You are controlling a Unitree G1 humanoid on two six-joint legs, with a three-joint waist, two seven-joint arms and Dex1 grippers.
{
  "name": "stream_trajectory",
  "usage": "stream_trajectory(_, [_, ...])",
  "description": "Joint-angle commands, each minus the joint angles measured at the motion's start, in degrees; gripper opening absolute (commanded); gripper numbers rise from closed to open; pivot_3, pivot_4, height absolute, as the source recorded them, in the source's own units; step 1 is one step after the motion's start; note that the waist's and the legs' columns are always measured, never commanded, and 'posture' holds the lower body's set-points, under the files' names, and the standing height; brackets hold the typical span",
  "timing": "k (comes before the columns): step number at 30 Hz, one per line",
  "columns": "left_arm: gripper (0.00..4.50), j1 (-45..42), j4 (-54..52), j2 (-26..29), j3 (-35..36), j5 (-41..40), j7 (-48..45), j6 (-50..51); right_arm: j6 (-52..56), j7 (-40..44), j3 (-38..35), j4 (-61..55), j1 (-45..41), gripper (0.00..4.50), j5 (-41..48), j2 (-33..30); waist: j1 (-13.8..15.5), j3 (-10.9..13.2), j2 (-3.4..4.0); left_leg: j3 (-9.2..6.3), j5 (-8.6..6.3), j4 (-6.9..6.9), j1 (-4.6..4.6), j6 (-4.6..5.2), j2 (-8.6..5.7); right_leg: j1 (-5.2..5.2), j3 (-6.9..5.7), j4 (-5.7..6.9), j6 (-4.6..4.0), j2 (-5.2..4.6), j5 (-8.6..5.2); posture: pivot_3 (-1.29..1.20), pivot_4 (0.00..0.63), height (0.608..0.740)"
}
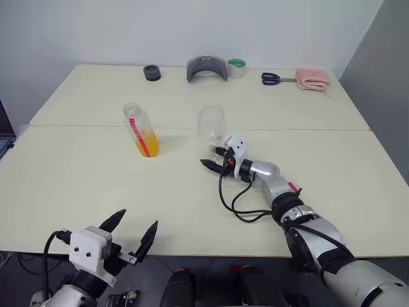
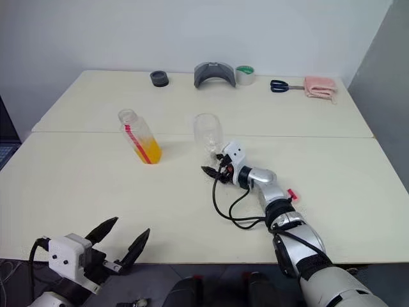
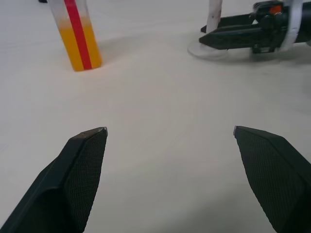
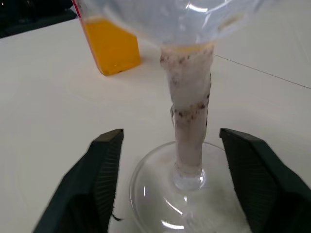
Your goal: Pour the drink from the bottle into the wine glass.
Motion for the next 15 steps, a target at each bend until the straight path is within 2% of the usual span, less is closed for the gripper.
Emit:
stream_trajectory(1, [4.50, -2.25, 3.78, 1.28, 2.29, -0.81, -0.39, -1.32, 3.15, 1.35, -0.51, -12.24, 4.98, 4.47, 1.67, -1.63, 0.17, 0.00, 0.01, -0.01, 0.00, 0.00, 0.00, 0.00, 0.00, 0.00, 0.00, 0.01, 0.00, 0.00, 0.00, 0.00, 0.150, 0.740])
stream_trajectory(5, [4.50, -10.25, 11.14, 2.97, 3.89, -0.48, 1.04, -0.87, 12.45, 1.94, 0.23, -34.50, 15.70, 4.47, 3.64, -6.00, 0.71, 0.00, 0.05, -0.12, 0.00, 0.01, -0.03, 0.00, -0.02, 0.02, -0.07, 0.05, 0.01, -0.01, 0.00, 0.00, 0.150, 0.740])
stream_trajectory(8, [4.50, -19.76, 19.51, 4.92, 4.87, 0.70, 3.54, -1.44, 21.70, 2.80, 0.24, -53.01, 23.26, 4.47, 7.03, -11.05, 1.22, 0.07, 0.50, -0.07, 0.00, -0.06, -0.01, 0.00, -0.08, -0.01, -0.01, 0.00, 0.03, -0.07, 0.00, 0.00, 0.150, 0.740])
stream_trajectory(11, [4.50, -26.96, 24.20, 5.87, 4.89, 1.53, 5.38, -1.29, 30.18, 2.82, -0.27, -65.33, 27.09, 4.47, 10.95, -15.37, 1.45, 0.06, 0.21, -0.34, 0.00, -0.01, -0.08, 0.00, 0.05, 0.00, -0.17, 0.07, 0.01, 0.12, -0.01, 0.00, 0.150, 0.740])
stream_trajectory(15, [4.50, -41.21, 34.29, 7.02, 3.71, 3.64, 10.33, 1.87, 44.44, 3.91, -3.62, -82.34, 29.21, 4.47, 19.64, -25.52, 1.55, 0.04, 0.13, -0.38, 0.01, 0.03, -0.03, 0.00, -0.01, 0.05, -0.22, 0.11, 0.02, 0.10, -0.01, 0.00, 0.150, 0.740])
